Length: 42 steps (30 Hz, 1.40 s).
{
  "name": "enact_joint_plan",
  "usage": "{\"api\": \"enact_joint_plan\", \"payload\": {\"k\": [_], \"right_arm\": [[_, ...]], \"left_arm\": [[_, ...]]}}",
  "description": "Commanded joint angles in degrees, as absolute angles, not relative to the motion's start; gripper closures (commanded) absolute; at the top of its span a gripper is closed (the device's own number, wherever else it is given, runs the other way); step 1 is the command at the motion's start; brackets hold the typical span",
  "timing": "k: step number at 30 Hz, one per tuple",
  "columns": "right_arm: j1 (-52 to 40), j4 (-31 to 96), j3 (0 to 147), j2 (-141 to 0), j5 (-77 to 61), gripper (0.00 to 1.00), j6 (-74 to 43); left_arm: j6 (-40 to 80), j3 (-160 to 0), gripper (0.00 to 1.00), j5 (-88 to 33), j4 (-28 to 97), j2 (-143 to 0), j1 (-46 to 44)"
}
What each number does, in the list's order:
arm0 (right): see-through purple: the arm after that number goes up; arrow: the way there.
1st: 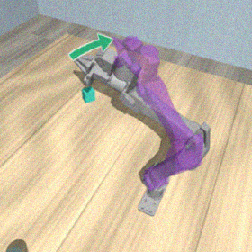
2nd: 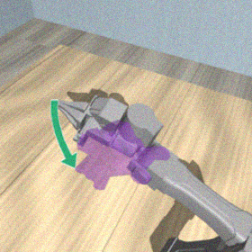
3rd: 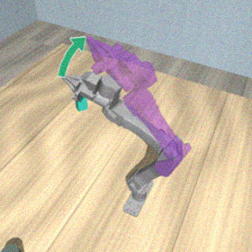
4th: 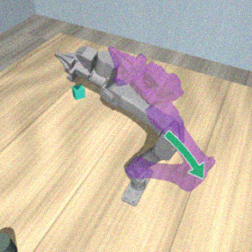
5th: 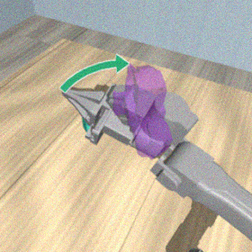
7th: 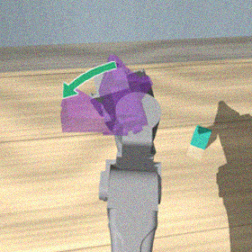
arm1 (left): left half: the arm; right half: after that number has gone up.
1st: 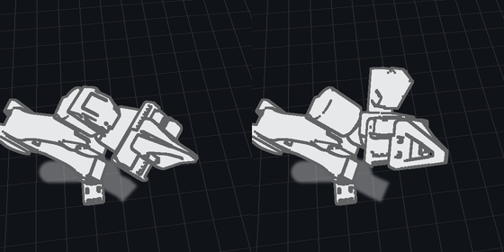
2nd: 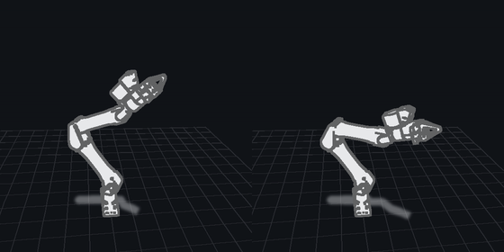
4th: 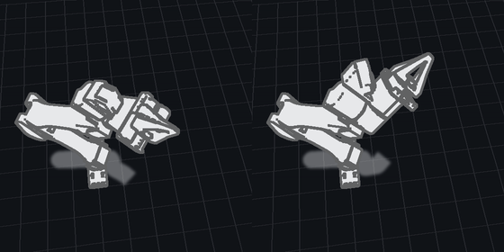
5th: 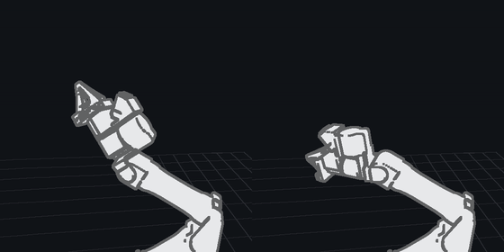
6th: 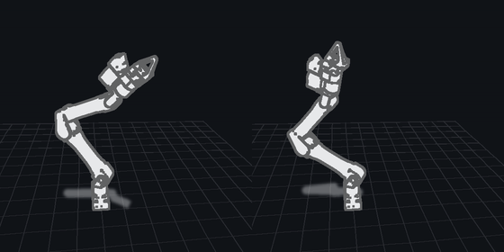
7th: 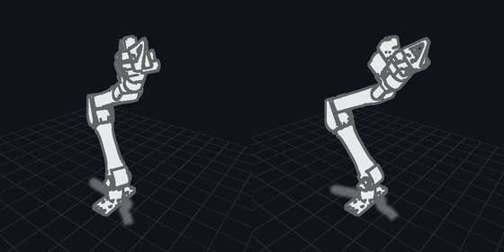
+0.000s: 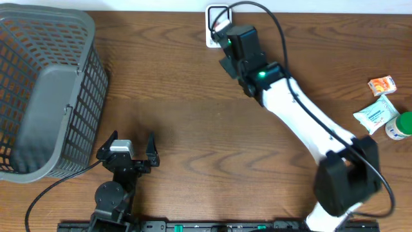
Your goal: Scan the item barcode
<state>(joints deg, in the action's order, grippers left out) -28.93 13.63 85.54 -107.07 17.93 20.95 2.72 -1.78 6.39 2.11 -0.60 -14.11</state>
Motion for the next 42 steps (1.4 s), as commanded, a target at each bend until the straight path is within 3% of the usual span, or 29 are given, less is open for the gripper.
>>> {"api": "enact_joint_plan", "payload": {"k": [1, 8, 15, 21, 35, 42], "right_arm": [[-28.9, 2.3, 86.1, -111.5, 27.1, 0.99, 33.5], [-28.9, -17.9, 94.0, -126.6, 32.1, 0.99, 47.2], [-27.6, -16.6, 119.6, -146.4, 36.8, 0.99, 61.6], [-26.7, -13.7, 125.1, -153.0, 42.1, 0.99, 75.5], [-26.2, -1.3, 125.1, -148.7, 45.6, 0.99, 72.2], [-23.9, 28.6, 125.1, -130.1, 45.6, 0.99, 55.2]], "left_arm": [[2.0, -0.2, 0.02, 7.5, 3.4, -0.2, -14.3], [2.0, -0.2, 0.02, 7.5, 3.4, -0.2, -14.3], [2.0, -0.2, 0.02, 7.5, 3.4, -0.2, -14.3], [2.0, -0.2, 0.02, 7.5, 3.4, -0.2, -14.3], [2.0, -0.2, 0.02, 7.5, 3.4, -0.2, -14.3], [2.0, -0.2, 0.02, 7.5, 3.4, -0.2, -14.3]]}}
